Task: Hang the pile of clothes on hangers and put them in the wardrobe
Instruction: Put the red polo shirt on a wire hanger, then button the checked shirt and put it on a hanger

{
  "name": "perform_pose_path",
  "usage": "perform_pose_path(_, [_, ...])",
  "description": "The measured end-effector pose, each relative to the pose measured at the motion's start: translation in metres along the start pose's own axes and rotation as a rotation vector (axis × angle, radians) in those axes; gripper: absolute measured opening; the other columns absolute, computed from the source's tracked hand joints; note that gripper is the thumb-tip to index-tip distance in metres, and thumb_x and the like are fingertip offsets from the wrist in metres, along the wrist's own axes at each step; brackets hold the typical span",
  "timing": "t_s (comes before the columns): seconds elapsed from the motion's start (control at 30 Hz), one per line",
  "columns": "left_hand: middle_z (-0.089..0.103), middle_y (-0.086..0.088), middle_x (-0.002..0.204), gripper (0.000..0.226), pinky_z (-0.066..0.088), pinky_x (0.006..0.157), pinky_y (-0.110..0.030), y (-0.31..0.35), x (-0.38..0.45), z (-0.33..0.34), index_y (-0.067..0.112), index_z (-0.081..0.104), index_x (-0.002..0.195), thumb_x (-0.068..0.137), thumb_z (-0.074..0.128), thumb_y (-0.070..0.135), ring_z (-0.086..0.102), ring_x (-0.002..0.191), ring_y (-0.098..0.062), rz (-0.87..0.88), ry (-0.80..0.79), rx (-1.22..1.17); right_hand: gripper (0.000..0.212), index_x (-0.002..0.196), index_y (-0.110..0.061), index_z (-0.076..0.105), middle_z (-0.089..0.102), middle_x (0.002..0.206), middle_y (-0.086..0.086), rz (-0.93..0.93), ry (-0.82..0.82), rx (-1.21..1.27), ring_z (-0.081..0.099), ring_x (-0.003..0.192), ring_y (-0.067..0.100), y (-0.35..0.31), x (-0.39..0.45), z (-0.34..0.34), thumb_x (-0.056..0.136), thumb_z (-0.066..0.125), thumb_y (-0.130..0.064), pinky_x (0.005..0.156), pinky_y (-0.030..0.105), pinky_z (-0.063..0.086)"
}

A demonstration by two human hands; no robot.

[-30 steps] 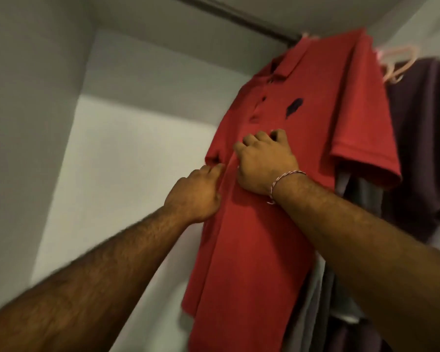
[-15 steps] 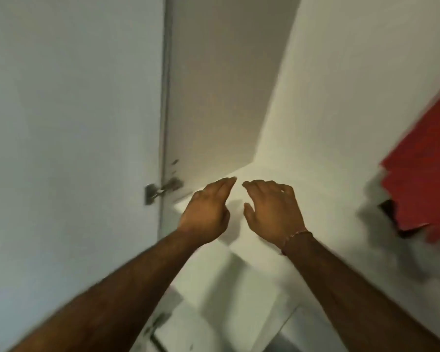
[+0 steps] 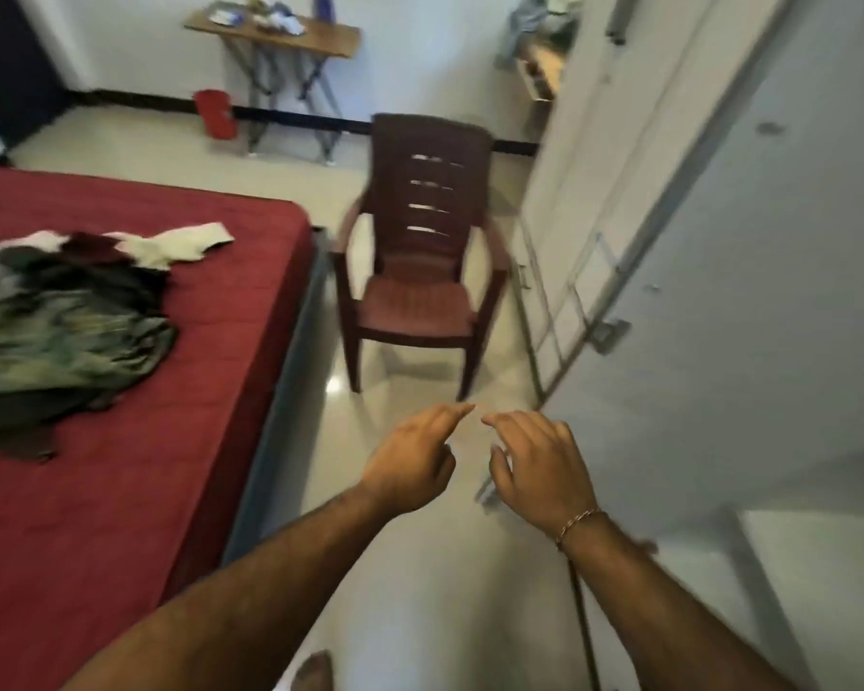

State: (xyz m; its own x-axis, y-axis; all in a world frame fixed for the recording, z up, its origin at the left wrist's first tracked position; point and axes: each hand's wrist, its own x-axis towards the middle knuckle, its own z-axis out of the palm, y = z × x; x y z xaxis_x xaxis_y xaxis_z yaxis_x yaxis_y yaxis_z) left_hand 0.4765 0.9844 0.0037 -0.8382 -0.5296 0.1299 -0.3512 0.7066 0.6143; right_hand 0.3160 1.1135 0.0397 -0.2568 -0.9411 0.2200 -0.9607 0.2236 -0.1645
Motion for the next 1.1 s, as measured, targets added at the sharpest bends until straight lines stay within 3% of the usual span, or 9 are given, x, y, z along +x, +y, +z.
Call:
perform_pose_path(0.1, [0.053,-0.002,0.151,0.070,0.039,0.115,-0.033,-0.095,-0.037,-0.066,0.024,0.039,0.157,0.090,0.053,0.011,0.050,0.136,-0.022,-0.173,0.045,0.078,0.041,0.125,-0.025,0.067,0.070,0.119,-0.006,-0.081,-0.086,0.083,0.064,0.109,0.020,-0.082,0.068,0.052,0.087,0.053,-0.029,0.086,0.038,0.050])
perform_pose_path(0.2, [0.054,-0.001,0.151,0.072,0.046,0.109,-0.046,-0.170,-0.076,-0.130,0.022,0.042,0.155,0.082,0.045,0.021,0.051,0.136,-0.025,-0.342,0.146,0.098,0.043,0.126,-0.027,0.065,0.068,0.120,-0.008,-0.205,-0.156,0.120,0.063,0.109,0.018,-0.158,0.132,0.084,0.084,0.058,-0.028,0.085,0.039,0.052])
perform_pose_path(0.3, [0.055,-0.004,0.151,0.076,0.046,0.110,-0.044,-0.226,-0.107,-0.185,0.020,0.045,0.154,0.078,0.041,0.028,0.052,0.136,-0.026,-0.475,0.245,0.119,0.047,0.136,-0.026,0.057,0.062,0.131,-0.008,-0.343,-0.247,0.154,0.058,0.120,0.019,-0.222,0.195,0.109,0.088,0.058,-0.027,0.093,0.042,0.050])
perform_pose_path(0.47, [0.051,-0.005,0.153,0.074,0.043,0.112,-0.041,-0.295,-0.142,-0.247,0.020,0.039,0.157,0.084,0.051,0.017,0.049,0.137,-0.027,-0.749,0.376,0.131,0.053,0.143,-0.026,0.048,0.053,0.139,-0.006,-0.503,-0.391,0.225,0.053,0.126,0.023,-0.306,0.280,0.158,0.091,0.056,-0.031,0.099,0.049,0.050])
perform_pose_path(0.73, [0.050,-0.009,0.152,0.069,0.041,0.115,-0.037,-0.377,-0.140,-0.291,0.015,0.035,0.159,0.093,0.055,0.017,0.047,0.141,-0.025,-1.094,0.538,-0.037,0.055,0.145,-0.027,0.043,0.045,0.139,-0.002,-0.719,-0.630,0.124,0.050,0.127,0.024,-0.394,0.398,0.234,0.092,0.057,-0.034,0.095,0.046,0.051])
perform_pose_path(0.93, [0.052,-0.009,0.147,0.066,0.041,0.114,-0.036,-0.432,-0.139,-0.305,0.014,0.038,0.157,0.094,0.058,0.018,0.050,0.138,-0.025,-1.189,0.497,-0.111,0.054,0.142,-0.024,0.047,0.046,0.137,0.002,-0.736,-0.805,0.042,0.051,0.125,0.029,-0.437,0.456,0.285,0.090,0.058,-0.032,0.093,0.048,0.052])
perform_pose_path(1.1, [0.055,-0.011,0.145,0.064,0.039,0.113,-0.033,-0.493,-0.129,-0.324,0.012,0.040,0.156,0.094,0.058,0.016,0.051,0.137,-0.023,-1.206,0.477,-0.134,0.055,0.142,-0.021,0.046,0.045,0.135,0.004,-0.736,-0.842,-0.073,0.051,0.124,0.031,-0.457,0.506,0.323,0.090,0.059,-0.032,0.093,0.050,0.052])
